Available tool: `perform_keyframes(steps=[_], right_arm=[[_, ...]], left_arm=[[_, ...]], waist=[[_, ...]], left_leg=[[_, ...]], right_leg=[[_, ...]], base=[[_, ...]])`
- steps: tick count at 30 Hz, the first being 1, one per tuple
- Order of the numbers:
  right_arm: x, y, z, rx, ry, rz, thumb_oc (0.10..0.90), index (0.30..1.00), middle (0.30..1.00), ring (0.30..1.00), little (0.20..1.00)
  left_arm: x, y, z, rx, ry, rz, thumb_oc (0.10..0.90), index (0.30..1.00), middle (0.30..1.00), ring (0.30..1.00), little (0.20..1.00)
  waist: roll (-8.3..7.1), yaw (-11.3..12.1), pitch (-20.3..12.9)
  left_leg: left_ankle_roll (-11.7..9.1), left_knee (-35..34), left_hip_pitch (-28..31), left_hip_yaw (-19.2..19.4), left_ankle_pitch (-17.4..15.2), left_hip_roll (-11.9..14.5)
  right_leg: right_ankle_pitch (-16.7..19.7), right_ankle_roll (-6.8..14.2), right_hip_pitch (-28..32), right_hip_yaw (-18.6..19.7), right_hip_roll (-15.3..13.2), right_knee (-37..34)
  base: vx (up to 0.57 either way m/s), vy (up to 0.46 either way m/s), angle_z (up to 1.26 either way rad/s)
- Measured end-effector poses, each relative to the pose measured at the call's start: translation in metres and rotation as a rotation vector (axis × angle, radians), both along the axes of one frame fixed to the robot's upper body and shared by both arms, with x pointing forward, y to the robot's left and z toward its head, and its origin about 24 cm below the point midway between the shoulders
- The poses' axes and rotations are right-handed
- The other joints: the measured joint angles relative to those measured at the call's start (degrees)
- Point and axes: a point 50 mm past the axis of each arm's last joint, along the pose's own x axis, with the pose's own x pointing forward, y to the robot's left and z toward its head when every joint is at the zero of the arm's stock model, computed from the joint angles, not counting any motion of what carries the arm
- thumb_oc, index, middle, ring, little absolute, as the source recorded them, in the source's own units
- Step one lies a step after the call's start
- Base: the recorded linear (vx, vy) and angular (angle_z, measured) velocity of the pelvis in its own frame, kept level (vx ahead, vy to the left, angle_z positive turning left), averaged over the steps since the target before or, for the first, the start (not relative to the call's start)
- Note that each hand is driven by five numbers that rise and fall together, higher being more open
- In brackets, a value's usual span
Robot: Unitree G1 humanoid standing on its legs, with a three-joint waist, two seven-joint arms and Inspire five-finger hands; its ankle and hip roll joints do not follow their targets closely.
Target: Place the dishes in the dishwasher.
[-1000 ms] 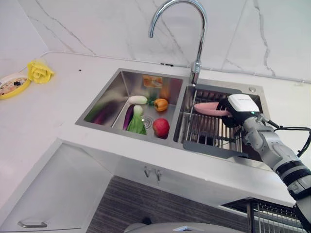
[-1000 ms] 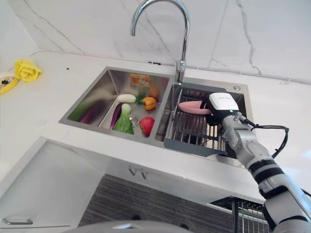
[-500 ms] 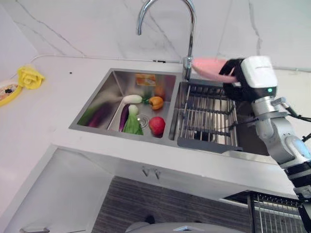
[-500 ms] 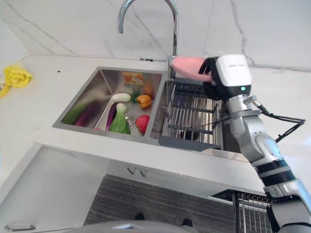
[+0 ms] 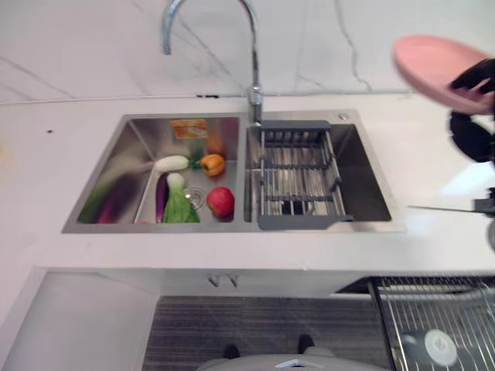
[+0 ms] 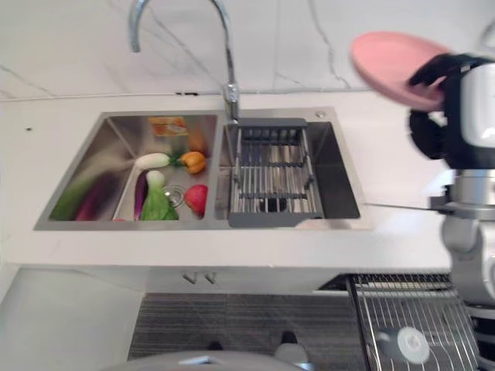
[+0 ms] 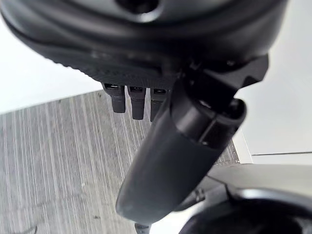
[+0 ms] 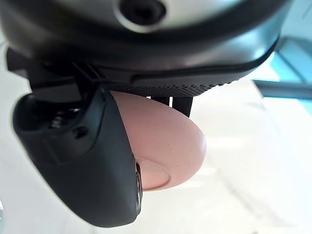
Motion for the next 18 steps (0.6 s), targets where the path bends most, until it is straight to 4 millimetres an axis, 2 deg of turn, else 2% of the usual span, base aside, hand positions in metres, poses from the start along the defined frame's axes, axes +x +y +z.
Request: perform_keyframes(steps=[1, 2, 3, 4, 5, 6, 7, 8, 9, 10, 11, 12, 13, 14, 15, 16, 17, 18], right_arm=[[-0.001, -0.001, 0.003, -0.020, -0.022, -0.018, 0.400, 0.300, 0.300, 0.300, 0.300], [0.001, -0.001, 0.004, -0.020, -0.040, -0.020, 0.400, 0.300, 0.300, 0.300, 0.300], [0.004, 0.001, 0.002, -0.024, -0.041, -0.012, 0.400, 0.300, 0.300, 0.300, 0.300], [0.005, 0.001, 0.000, -0.032, -0.033, -0.018, 0.400, 0.300, 0.300, 0.300, 0.300], [0.005, 0.000, -0.004, -0.037, -0.018, -0.032, 0.400, 0.300, 0.300, 0.300, 0.300], [0.006, -0.001, -0.011, -0.025, -0.014, -0.037, 0.400, 0.300, 0.300, 0.300, 0.300], [0.007, -0.002, -0.019, -0.041, 0.020, -0.050, 0.400, 0.300, 0.300, 0.300, 0.300], [0.007, -0.001, -0.028, -0.050, 0.049, -0.053, 0.400, 0.300, 0.300, 0.300, 0.300], [0.007, 0.000, -0.038, -0.041, 0.083, -0.060, 0.400, 0.300, 0.300, 0.300, 0.300], [0.005, -0.002, -0.045, -0.054, 0.115, -0.078, 0.400, 0.300, 0.300, 0.300, 0.300], [-0.002, -0.010, -0.063, -0.097, 0.207, -0.127, 0.400, 0.300, 0.300, 0.300, 0.300], [-0.004, -0.015, -0.073, -0.099, 0.260, -0.154, 0.400, 0.300, 0.300, 0.300, 0.300], [-0.005, -0.022, -0.080, -0.100, 0.295, -0.194, 0.400, 0.300, 0.300, 0.300, 0.300], [-0.005, -0.027, -0.081, -0.093, 0.308, -0.233, 0.400, 0.300, 0.300, 0.300, 0.300], [-0.007, -0.034, -0.086, -0.082, 0.327, -0.271, 0.400, 0.300, 0.300, 0.300, 0.300], [-0.010, -0.042, -0.100, -0.048, 0.390, -0.320, 0.400, 0.300, 0.300, 0.300, 0.300], [-0.012, -0.042, -0.106, -0.030, 0.409, -0.330, 0.400, 0.300, 0.300, 0.300, 0.300], [-0.010, -0.039, -0.110, -0.017, 0.416, -0.322, 0.400, 0.300, 0.300, 0.300, 0.300]], left_arm=[[0.002, 0.002, 0.001, 0.004, -0.008, 0.000, 0.800, 0.900, 0.900, 0.900, 0.900], [0.003, 0.003, 0.001, 0.006, -0.019, 0.002, 0.800, 0.900, 0.900, 0.900, 0.900], [0.005, 0.005, 0.002, 0.006, -0.037, 0.034, 0.800, 0.900, 0.900, 0.900, 0.900], [0.007, 0.009, 0.003, 0.015, -0.048, 0.065, 0.800, 0.900, 0.900, 0.900, 0.900], [0.014, 0.018, 0.005, 0.046, -0.070, 0.094, 0.800, 0.900, 0.900, 0.900, 0.900], [0.020, 0.024, 0.008, 0.053, -0.123, 0.181, 0.800, 0.900, 0.900, 0.900, 0.900], [0.035, 0.033, 0.014, 0.082, -0.205, 0.243, 0.800, 0.900, 0.900, 0.900, 0.900], [0.043, 0.046, 0.020, 0.119, -0.234, 0.255, 0.800, 0.900, 0.900, 0.900, 0.900], [0.048, 0.056, 0.024, 0.143, -0.250, 0.253, 0.800, 0.900, 0.900, 0.900, 0.900], [0.056, 0.057, 0.027, 0.147, -0.272, 0.249, 0.800, 0.900, 0.900, 0.900, 0.900], [0.067, 0.055, 0.029, 0.141, -0.298, 0.246, 0.800, 0.900, 0.900, 0.900, 0.900], [0.070, 0.048, 0.027, 0.119, -0.311, 0.247, 0.800, 0.900, 0.900, 0.900, 0.900], [0.073, 0.039, 0.025, 0.086, -0.323, 0.252, 0.800, 0.900, 0.900, 0.900, 0.900], [0.078, 0.029, 0.024, 0.050, -0.341, 0.260, 0.800, 0.900, 0.900, 0.900, 0.900], [0.083, 0.021, 0.023, 0.024, -0.356, 0.262, 0.800, 0.900, 0.900, 0.900, 0.900], [0.087, 0.014, 0.023, 0.001, -0.370, 0.245, 0.800, 0.900, 0.900, 0.900, 0.900], [0.089, 0.015, 0.024, 0.001, -0.372, 0.227, 0.800, 0.900, 0.900, 0.900, 0.900], [0.086, 0.014, 0.023, -0.003, -0.357, 0.221, 0.800, 0.900, 0.900, 0.900, 0.900]], waist=[[-0.59, 0.0, 0.3], [-0.73, 0.7, 0.4], [-0.73, 2.8, 0.6], [-1.24, 3.2, 1.7], [-1.69, 1.3, 2.1], [-1.52, 2.0, 2.3], [-2.48, 4.0, 2.4], [-3.13, 3.3, 2.4], [-4.35, 3.3, 2.2], [-4.66, 2.8, 2.8], [-4.40, 3.1, 3.0], [-4.21, 3.0, 3.2], [-3.66, 2.7, 2.9], [-2.75, 2.0, 3.3], [-1.53, 1.0, 3.4], [-1.72, 1.7, 3.5], [-2.93, 2.1, 3.7], [-3.44, 3.4, 3.8]], left_leg=[[0.4, 0.0, -1.1, 2.9, 0.2, -0.2], [0.7, 0.0, -2.3, 7.0, 0.2, 0.1], [1.4, 0.0, -3.2, 12.8, 0.5, 1.8], [1.6, 0.0, -3.0, 14.1, 0.5, 2.1], [2.2, 0.2, -3.2, 14.6, -0.2, 2.2], [2.3, 0.1, -3.1, 19.1, -0.7, 3.0], [2.2, 0.8, -3.5, 21.9, -0.8, 3.8], [1.7, 1.0, -3.8, 22.3, -0.7, 4.1], [1.2, 1.7, -3.8, 24.1, -0.6, 4.0], [1.2, 2.7, -3.9, 24.8, -0.5, 4.0], [1.2, 4.8, -4.2, 25.1, -0.7, 4.6], [2.2, 5.3, -4.4, 25.1, -1.4, 4.7], [4.3, 4.3, -4.4, 25.1, -3.0, 4.4], [1.6, 3.1, -4.3, 26.1, -2.1, 4.7], [0.0, 2.8, -4.8, 26.4, -1.0, 5.3], [-1.4, 3.3, -4.5, 27.3, -0.2, 6.4], [-2.3, 4.5, -4.2, 28.0, 0.2, 6.0], [-1.9, 5.9, -4.5, 28.3, -0.3, 7.3]], right_leg=[[2.1, 0.9, -3.0, 2.3, 0.3, 0.2], [5.7, 3.3, -6.1, 3.6, 1.3, -0.9], [11.3, 7.3, -7.7, 2.2, 1.9, -5.4], [12.4, 7.1, -8.0, -3.2, 1.1, -5.6], [10.0, 4.4, -7.0, -9.1, -0.3, -4.5], [7.6, 4.1, -6.4, -21.4, -3.0, -2.3], [6.8, 4.4, -6.2, -29.8, -5.4, -0.1], [9.2, 4.1, -4.0, -33.5, -7.0, 0.9], [10.1, 2.8, -3.6, -33.0, -7.2, 1.5], [9.9, 0.7, -3.8, -32.4, -6.7, 1.4], [9.9, -0.9, -3.8, -28.5, -5.9, 0.7], [10.0, -0.9, -3.9, -25.1, -5.4, 0.1], [10.5, -0.2, -4.0, -21.4, -4.9, -1.9], [9.6, 0.9, -4.9, -19.1, -4.7, -2.2], [5.1, 0.9, -6.0, -18.0, -5.0, 1.7], [-3.1, 0.4, -7.1, -16.9, -4.6, 11.5], [-4.7, -1.3, -6.3, -16.7, -4.0, 9.8], [-4.2, -2.5, -5.5, -16.0, -2.7, 7.3]], base=[[-0.35, 0.044, -1.48], [-0.13, -0.006, -2.22], [-0.14, 0.033, -2.43], [-0.11, 0.034, -2.08], [-0.18, 0.036, -1.41], [-0.19, 0.002, -2.08], [-0.27, 0.012, -2.02], [-0.27, 0.028, -1.95], [-0.17, 0.025, -0.83], [-0.21, 0.008, -0.78], [-0.15, -0.013, -0.62], [-0.16, -0.030, -0.71], [-0.09, -0.050, -0.65], [-0.08, -0.048, -0.47], [-0.17, -0.146, -0.43], [-0.13, -0.123, -0.40], [-0.18, -0.170, -0.68], [-0.06, -0.115, -0.70]])
